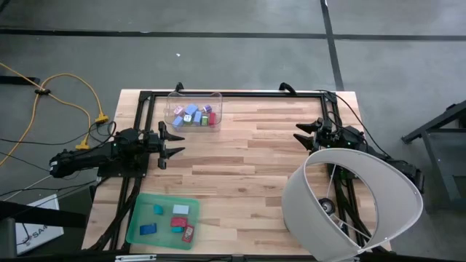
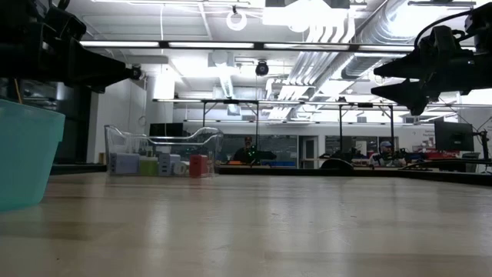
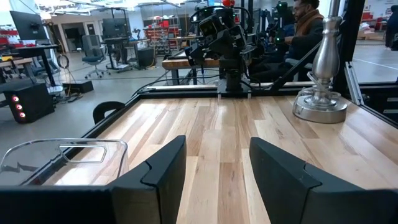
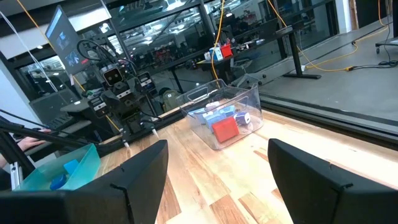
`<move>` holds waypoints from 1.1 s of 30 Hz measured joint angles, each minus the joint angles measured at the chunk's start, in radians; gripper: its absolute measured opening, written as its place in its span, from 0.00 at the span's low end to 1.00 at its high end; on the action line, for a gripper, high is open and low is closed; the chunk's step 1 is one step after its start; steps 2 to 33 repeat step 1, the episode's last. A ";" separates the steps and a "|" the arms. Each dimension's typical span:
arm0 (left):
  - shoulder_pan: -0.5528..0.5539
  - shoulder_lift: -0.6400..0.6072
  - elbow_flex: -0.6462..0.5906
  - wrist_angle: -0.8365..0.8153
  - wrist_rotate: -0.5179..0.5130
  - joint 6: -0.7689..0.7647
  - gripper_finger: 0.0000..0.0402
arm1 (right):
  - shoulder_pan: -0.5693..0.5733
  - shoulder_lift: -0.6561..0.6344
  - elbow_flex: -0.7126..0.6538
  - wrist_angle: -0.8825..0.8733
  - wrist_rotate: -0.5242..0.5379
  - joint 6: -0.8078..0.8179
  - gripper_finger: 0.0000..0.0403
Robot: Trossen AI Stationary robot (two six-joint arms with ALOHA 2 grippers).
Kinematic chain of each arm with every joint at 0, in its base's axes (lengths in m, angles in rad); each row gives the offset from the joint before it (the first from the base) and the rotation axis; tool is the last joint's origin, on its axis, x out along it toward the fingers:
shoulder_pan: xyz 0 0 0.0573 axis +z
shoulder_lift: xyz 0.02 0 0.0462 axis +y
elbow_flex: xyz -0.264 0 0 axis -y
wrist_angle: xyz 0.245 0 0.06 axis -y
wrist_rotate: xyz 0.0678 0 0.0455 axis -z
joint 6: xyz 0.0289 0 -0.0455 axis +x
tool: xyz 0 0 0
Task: Pick & Place Office items
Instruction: Return to Home Position
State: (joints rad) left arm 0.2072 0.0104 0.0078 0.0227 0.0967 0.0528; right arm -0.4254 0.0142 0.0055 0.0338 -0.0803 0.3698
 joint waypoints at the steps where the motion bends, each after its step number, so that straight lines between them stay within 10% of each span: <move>1: 0.000 0.000 0.000 0.000 0.000 0.000 0.43 | 0.000 0.000 0.000 0.000 0.000 0.000 0.65; 33: 0.000 0.000 0.000 0.000 0.000 0.000 0.43 | 0.000 0.000 0.000 0.000 0.000 0.000 0.65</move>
